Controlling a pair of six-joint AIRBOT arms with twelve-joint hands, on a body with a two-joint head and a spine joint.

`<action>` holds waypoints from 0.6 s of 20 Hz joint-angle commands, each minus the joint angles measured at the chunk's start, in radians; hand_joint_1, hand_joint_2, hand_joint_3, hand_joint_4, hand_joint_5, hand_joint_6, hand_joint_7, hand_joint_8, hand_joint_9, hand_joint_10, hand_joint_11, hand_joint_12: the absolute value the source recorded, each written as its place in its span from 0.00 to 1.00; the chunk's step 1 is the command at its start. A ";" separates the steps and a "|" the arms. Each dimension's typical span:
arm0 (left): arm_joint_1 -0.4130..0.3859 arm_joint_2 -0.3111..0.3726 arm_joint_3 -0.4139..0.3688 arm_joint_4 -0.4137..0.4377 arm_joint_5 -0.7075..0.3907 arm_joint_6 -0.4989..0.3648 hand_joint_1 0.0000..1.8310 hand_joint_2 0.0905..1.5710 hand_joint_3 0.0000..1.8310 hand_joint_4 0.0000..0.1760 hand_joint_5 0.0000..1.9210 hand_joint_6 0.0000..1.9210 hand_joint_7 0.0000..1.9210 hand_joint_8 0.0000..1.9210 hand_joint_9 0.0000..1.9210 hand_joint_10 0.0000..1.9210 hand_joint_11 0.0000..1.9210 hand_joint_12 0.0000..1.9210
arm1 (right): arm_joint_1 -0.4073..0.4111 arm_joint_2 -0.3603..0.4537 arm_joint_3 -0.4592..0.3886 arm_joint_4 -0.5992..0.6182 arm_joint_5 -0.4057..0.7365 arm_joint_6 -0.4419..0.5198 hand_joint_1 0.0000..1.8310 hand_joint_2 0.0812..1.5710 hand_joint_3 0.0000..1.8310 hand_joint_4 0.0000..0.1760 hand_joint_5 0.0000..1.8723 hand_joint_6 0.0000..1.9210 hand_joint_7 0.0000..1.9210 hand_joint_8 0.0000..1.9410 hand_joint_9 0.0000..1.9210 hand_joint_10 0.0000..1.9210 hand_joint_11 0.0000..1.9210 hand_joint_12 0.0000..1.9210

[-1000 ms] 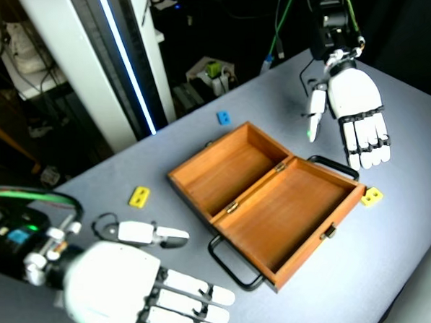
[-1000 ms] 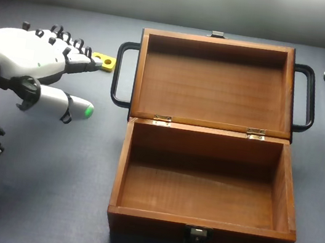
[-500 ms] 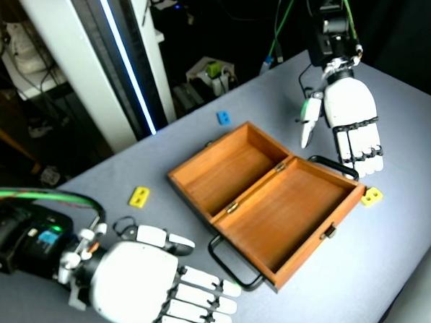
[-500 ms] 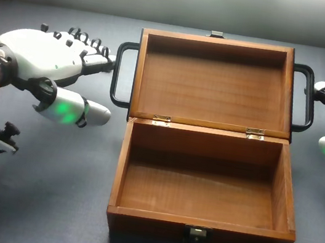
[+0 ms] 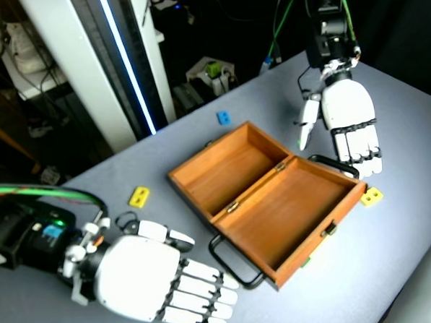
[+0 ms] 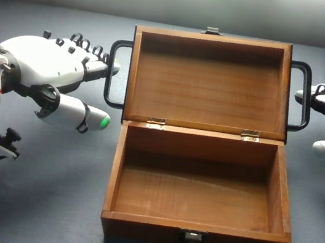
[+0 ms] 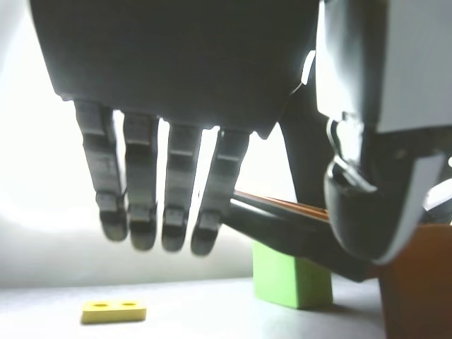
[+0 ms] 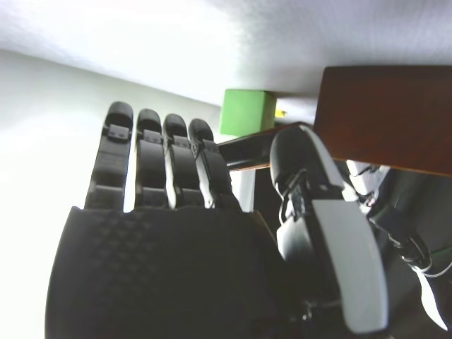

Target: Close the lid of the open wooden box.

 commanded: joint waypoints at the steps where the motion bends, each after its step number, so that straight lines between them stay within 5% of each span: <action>1: -0.008 -0.002 -0.008 0.007 -0.129 -0.006 0.00 0.83 0.01 0.00 0.00 0.00 0.02 0.01 0.02 0.00 0.01 0.01 | 0.020 -0.004 -0.003 0.010 0.158 0.009 0.16 0.92 0.00 0.00 0.02 0.00 0.02 0.00 0.00 0.00 0.01 0.01; 12: 0.003 0.006 -0.022 0.008 -0.160 -0.022 0.00 0.83 0.00 0.00 0.02 0.00 0.03 0.00 0.04 0.00 0.04 0.02 | 0.031 -0.037 0.028 -0.004 0.110 0.013 0.16 0.92 0.00 0.00 0.02 0.00 0.01 0.00 0.00 0.00 0.01 0.00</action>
